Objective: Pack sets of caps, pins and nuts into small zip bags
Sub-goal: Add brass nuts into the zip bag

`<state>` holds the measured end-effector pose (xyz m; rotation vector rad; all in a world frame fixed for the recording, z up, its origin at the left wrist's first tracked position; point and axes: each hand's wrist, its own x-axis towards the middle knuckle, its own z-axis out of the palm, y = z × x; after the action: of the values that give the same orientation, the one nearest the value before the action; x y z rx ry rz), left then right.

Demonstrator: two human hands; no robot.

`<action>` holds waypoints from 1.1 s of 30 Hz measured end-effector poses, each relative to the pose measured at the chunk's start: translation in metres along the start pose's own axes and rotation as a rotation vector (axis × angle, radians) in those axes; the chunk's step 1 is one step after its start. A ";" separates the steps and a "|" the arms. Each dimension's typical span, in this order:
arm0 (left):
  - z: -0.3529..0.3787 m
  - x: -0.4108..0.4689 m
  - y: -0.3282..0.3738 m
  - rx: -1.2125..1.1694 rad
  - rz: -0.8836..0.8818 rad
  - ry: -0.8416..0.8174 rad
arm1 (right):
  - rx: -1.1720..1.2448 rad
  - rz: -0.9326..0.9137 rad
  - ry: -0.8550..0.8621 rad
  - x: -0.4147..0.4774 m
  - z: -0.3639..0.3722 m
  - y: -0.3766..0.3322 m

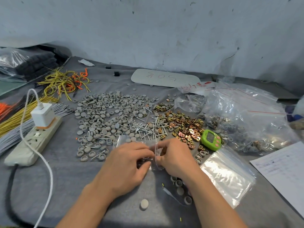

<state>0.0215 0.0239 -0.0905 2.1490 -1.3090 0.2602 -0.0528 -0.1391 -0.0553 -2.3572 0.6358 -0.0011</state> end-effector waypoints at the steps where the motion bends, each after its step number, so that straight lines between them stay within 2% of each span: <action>1: 0.001 0.001 -0.001 0.000 -0.013 -0.006 | -0.007 0.000 0.008 0.001 0.001 -0.001; 17: 0.001 0.004 -0.007 0.039 -0.448 0.119 | -0.123 -0.035 0.114 0.010 0.010 0.000; 24: -0.002 0.009 -0.003 0.042 -0.468 0.070 | -0.034 -0.055 0.048 0.010 0.002 0.009; 29: -0.002 0.007 -0.005 0.013 -0.449 0.103 | 0.035 -0.082 0.007 0.009 -0.002 0.014; 33: -0.004 0.005 -0.003 -0.023 -0.435 0.141 | 0.131 -0.045 0.139 0.007 -0.008 0.016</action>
<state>0.0266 0.0236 -0.0861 2.2836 -0.7381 0.2112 -0.0547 -0.1574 -0.0607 -2.2571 0.6299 -0.2223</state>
